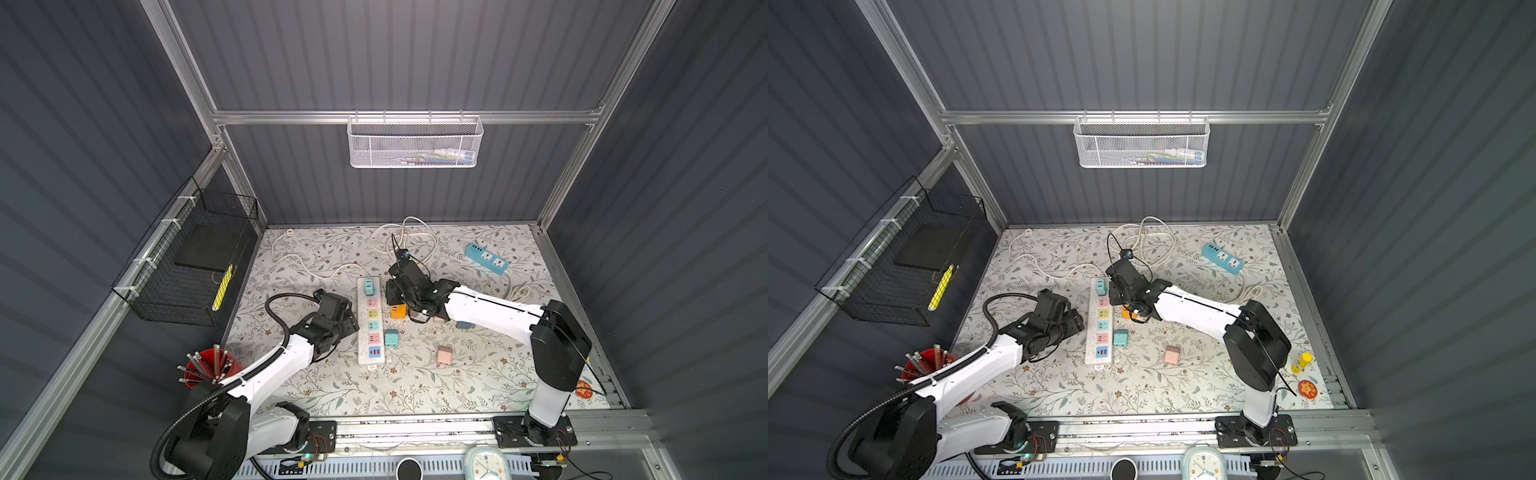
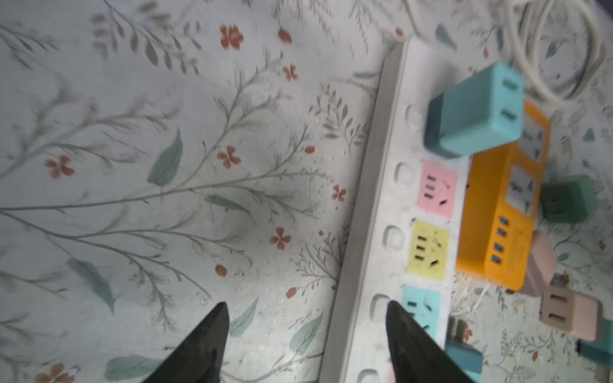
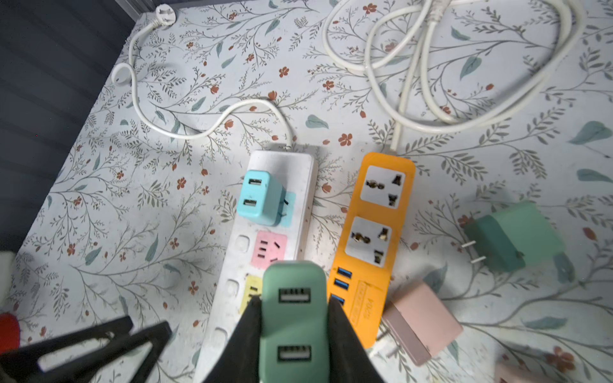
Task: Insert plugs into power strip
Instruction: Rotate the socket at the center of the table.
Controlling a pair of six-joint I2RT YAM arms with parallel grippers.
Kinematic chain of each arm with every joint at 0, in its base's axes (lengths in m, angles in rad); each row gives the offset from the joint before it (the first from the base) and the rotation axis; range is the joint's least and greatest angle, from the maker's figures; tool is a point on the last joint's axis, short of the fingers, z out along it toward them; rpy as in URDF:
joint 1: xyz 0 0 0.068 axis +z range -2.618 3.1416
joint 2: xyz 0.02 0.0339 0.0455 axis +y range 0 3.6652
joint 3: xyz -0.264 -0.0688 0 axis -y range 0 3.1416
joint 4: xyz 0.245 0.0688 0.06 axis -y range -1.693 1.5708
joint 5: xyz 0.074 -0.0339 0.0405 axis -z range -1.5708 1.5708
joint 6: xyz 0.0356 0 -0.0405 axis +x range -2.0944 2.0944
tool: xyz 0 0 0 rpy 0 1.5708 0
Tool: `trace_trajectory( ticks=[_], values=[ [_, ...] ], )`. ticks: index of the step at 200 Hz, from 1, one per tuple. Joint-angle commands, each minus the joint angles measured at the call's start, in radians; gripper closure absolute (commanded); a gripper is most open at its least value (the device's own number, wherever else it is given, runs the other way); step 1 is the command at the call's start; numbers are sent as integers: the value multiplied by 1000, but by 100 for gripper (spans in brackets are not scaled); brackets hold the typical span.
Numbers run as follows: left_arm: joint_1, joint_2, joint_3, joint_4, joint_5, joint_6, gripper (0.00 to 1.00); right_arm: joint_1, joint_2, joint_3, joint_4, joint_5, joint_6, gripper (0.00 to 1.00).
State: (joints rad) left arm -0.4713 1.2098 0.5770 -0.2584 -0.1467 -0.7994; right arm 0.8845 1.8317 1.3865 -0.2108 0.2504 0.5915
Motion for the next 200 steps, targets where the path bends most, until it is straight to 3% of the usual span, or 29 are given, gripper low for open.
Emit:
trace_trajectory(
  ticks=[1, 62, 88, 126, 152, 200],
  values=[
    [8, -9, -46, 77, 180, -48, 28, 5, 16, 45, -37, 47, 10, 77],
    [-5, -16, -123, 249, 406, -116, 32, 0, 8, 55, -71, 89, -27, 77],
    [-26, 8, -108, 268, 427, -115, 33, -5, 0, 63, -79, 84, -33, 77],
    [-149, 44, -62, 291, 372, -136, 33, -11, 0, 66, -81, 77, -30, 77],
    [-168, 22, -56, 282, 341, -156, 33, -12, 5, 67, -71, 66, -31, 77],
    [-141, -155, 46, -59, 72, -51, 20, -9, 44, 71, -4, -6, -82, 77]
  ],
)
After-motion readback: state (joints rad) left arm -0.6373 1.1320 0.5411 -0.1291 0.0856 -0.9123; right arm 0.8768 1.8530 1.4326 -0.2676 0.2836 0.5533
